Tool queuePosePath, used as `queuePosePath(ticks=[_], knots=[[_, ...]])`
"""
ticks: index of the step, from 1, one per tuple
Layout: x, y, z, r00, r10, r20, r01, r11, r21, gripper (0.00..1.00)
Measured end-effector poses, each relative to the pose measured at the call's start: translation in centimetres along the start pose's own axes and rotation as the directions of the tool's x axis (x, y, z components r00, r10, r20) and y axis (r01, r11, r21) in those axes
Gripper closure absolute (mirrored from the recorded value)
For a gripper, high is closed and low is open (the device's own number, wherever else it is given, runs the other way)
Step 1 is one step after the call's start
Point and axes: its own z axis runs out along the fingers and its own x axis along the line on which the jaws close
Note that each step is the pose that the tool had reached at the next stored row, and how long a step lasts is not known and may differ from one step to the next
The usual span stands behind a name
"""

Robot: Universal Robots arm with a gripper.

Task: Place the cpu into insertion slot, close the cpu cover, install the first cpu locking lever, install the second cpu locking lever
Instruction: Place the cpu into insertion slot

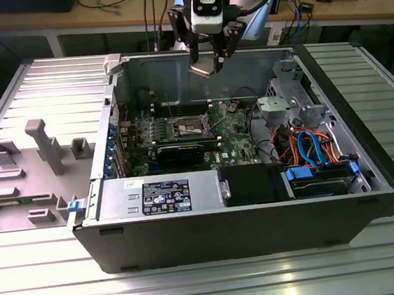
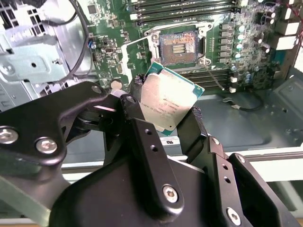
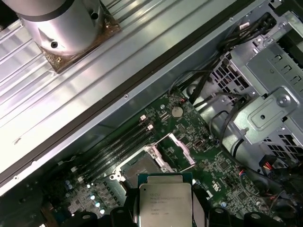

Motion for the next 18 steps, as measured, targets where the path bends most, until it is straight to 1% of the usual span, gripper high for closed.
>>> queuePosePath(ticks=[2, 5, 18], knots=[[0.00, -0.01, 0.06, 0.9996, 0.030, 0.0025, -0.030, 0.9996, -0.0005, 0.45], [-0.01, -0.01, 0.11, 0.9980, 0.064, 0.0053, -0.064, 0.9980, -0.0012, 0.45], [0.00, -0.01, 0.11, 0.9977, 0.067, 0.0056, -0.067, 0.9977, -0.0014, 0.45]])
